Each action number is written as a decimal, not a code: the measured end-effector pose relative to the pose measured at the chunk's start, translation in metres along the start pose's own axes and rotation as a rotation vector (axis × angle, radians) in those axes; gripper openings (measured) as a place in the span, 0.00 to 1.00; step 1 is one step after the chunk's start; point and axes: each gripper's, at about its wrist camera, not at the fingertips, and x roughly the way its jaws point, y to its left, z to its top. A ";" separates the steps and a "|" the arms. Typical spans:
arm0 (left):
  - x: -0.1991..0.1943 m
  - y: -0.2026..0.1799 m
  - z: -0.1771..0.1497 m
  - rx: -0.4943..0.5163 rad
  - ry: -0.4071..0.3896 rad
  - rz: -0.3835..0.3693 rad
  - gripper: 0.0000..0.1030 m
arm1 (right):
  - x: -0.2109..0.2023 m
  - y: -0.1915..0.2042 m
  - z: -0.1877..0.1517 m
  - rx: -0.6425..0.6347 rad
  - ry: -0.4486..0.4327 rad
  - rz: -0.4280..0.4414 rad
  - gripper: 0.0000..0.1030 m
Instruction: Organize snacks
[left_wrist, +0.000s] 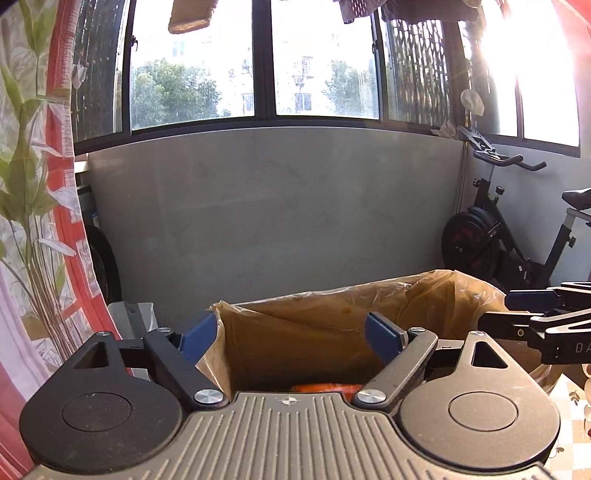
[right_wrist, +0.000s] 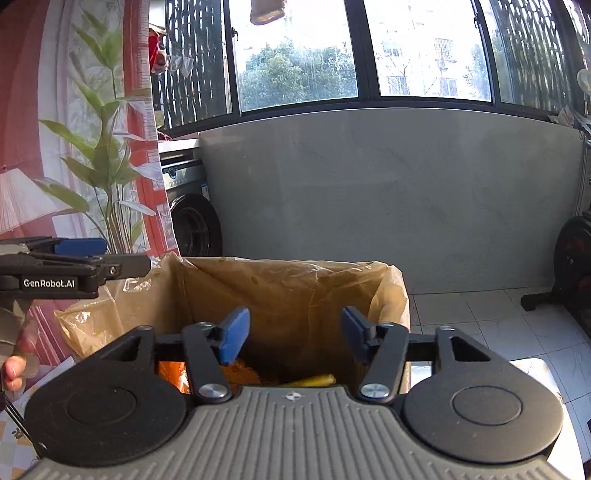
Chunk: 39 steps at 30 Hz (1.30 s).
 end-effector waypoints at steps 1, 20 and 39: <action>-0.002 0.004 0.000 -0.010 0.004 -0.001 0.87 | -0.003 -0.001 0.000 0.006 -0.004 0.000 0.70; -0.115 0.090 -0.040 -0.208 -0.082 -0.043 0.95 | -0.106 -0.011 -0.039 0.060 -0.065 0.000 0.78; -0.147 0.168 -0.068 -0.242 0.037 0.123 0.96 | -0.106 -0.027 -0.117 0.067 0.090 -0.146 0.78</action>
